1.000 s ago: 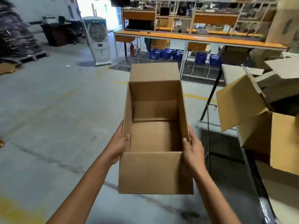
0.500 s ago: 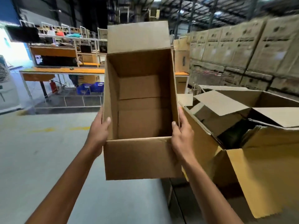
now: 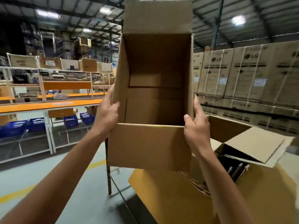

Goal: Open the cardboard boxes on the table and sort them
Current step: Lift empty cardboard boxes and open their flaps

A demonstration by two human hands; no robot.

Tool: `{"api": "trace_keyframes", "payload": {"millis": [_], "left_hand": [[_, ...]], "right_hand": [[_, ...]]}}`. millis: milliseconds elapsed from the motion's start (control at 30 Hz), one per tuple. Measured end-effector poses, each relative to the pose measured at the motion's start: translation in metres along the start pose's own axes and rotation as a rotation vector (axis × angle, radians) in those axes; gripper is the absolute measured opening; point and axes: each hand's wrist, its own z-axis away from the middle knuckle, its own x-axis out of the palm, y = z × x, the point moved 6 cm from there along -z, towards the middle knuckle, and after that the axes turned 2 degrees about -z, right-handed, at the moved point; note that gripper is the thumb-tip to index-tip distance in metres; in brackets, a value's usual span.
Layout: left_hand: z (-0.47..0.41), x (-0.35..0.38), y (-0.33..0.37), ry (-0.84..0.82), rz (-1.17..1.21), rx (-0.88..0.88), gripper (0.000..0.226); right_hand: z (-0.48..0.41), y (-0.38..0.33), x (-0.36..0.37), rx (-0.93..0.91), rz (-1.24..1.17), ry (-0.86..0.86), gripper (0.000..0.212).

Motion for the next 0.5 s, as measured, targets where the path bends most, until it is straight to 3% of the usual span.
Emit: {"api": "trace_keyframes", "payload": {"millis": [300,500], "left_hand": [[-0.134,0.143,-0.015,-0.395,0.075,0.164,0.081],[-0.173,0.233,-0.030,-0.513,0.124,0.162,0.078]], "right_hand": [[-0.085,0.040,-0.056,0.119,0.309,0.142,0.066],[-0.117,0.069,-0.085,0.195,0.561,0.239,0.058]]}}
